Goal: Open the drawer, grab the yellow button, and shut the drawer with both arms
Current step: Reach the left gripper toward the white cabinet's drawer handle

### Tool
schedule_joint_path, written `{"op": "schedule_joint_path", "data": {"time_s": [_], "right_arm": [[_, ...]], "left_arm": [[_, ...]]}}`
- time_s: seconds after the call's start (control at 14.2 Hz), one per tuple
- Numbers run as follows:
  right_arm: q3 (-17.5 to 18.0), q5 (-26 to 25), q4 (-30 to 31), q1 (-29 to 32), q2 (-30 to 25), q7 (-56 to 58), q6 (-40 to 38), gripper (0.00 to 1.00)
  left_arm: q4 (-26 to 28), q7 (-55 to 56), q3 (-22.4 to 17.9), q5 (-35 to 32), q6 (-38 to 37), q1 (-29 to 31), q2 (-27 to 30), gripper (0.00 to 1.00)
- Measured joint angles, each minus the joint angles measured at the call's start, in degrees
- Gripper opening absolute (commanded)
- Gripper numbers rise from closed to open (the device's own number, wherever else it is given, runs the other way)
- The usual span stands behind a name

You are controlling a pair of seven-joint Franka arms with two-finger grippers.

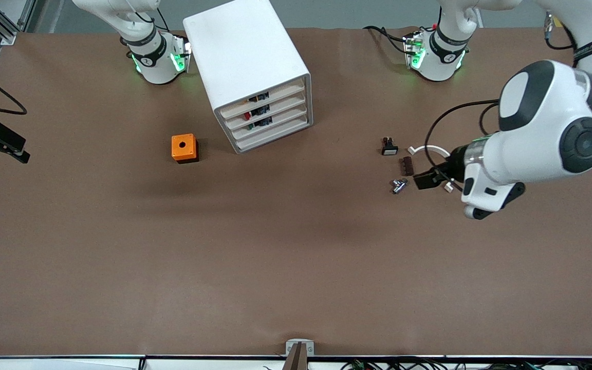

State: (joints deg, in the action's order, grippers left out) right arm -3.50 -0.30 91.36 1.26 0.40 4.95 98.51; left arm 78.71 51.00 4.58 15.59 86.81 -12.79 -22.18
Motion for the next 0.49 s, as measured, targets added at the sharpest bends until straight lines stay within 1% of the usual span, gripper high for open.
{"op": "schedule_joint_path", "data": {"time_s": [0.21, 0.49], "right_arm": [[0.0, 0.0, 0.0, 0.0, 0.0, 0.0, 0.0, 1.0], [-0.1, 0.0, 0.0, 0.0, 0.0, 0.0, 0.0, 1.0]], "left_arm": [[-1.6, 14.9, 0.1, 5.1, -0.4, -2.6, -3.3, 1.0], [-2.0, 34.9, 0.3, 11.6, -0.7, -5.9, -6.7, 1.0]]}}
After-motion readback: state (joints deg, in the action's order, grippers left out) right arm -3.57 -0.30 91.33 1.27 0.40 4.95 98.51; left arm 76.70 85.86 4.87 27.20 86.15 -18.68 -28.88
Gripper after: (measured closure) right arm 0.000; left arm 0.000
